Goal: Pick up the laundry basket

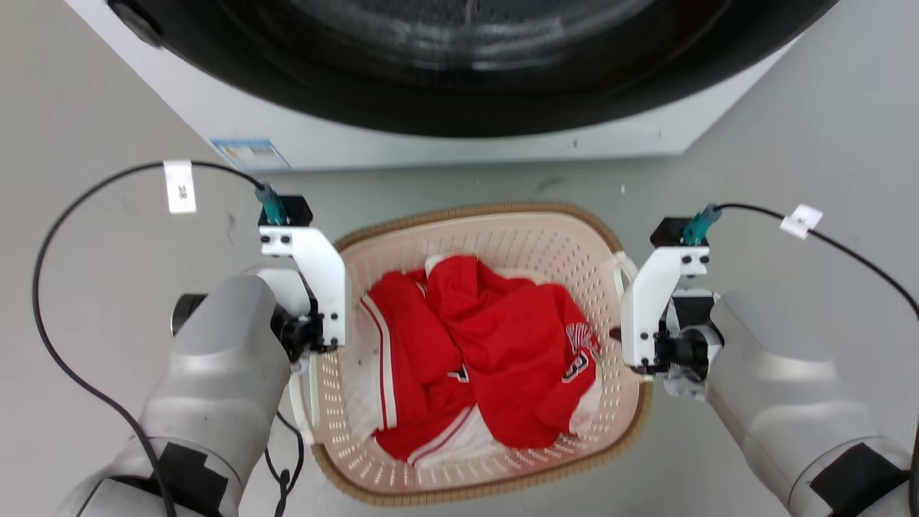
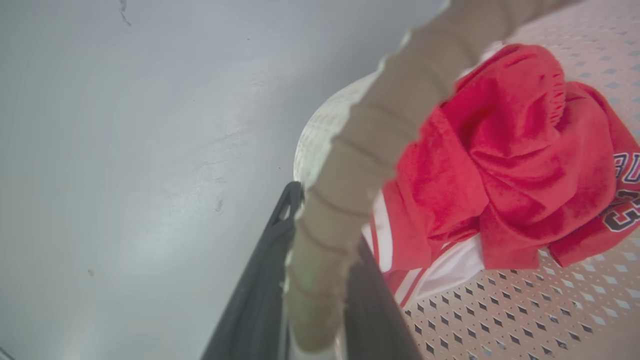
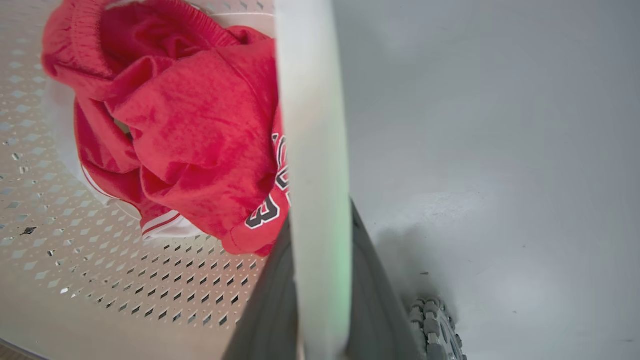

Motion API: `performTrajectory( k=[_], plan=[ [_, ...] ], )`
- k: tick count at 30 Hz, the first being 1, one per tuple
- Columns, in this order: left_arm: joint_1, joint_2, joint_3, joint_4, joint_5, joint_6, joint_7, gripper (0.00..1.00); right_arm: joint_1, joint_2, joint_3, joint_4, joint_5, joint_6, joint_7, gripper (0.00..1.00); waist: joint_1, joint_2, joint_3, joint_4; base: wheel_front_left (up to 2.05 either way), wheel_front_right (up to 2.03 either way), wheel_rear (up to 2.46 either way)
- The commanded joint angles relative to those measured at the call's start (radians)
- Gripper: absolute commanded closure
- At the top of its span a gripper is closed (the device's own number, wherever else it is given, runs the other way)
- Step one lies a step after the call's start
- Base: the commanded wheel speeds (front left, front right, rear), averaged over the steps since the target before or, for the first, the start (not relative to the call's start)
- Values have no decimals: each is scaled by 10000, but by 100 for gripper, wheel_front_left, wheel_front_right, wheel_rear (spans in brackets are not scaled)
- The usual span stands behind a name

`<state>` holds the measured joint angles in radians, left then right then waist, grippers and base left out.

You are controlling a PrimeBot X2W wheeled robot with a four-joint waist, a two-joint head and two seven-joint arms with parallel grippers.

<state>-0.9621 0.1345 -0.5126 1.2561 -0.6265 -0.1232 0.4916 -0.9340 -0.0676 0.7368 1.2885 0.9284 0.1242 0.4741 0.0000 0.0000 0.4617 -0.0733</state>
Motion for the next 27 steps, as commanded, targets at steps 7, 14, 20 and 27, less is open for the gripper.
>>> performTrajectory(
  k=[7,14,20,27],
  plan=[
    [525,-352,-332,-43,-432,-130,379,100,355,203,-149,-55,192,117,777,100,0,0,-2089,198,0,0,0],
    [772,-274,-551,38,-713,-128,688,100,564,40,-313,-40,18,98,1435,100,0,0,-3105,208,0,0,0],
    [1155,-286,-732,77,-953,-128,892,100,820,-23,-473,-36,-201,78,1714,100,0,0,-3899,269,0,0,0],
    [1649,-293,-899,110,-1232,-127,1022,100,1321,27,-792,-34,-427,78,2107,100,0,0,-4665,216,0,0,0]
  ],
)
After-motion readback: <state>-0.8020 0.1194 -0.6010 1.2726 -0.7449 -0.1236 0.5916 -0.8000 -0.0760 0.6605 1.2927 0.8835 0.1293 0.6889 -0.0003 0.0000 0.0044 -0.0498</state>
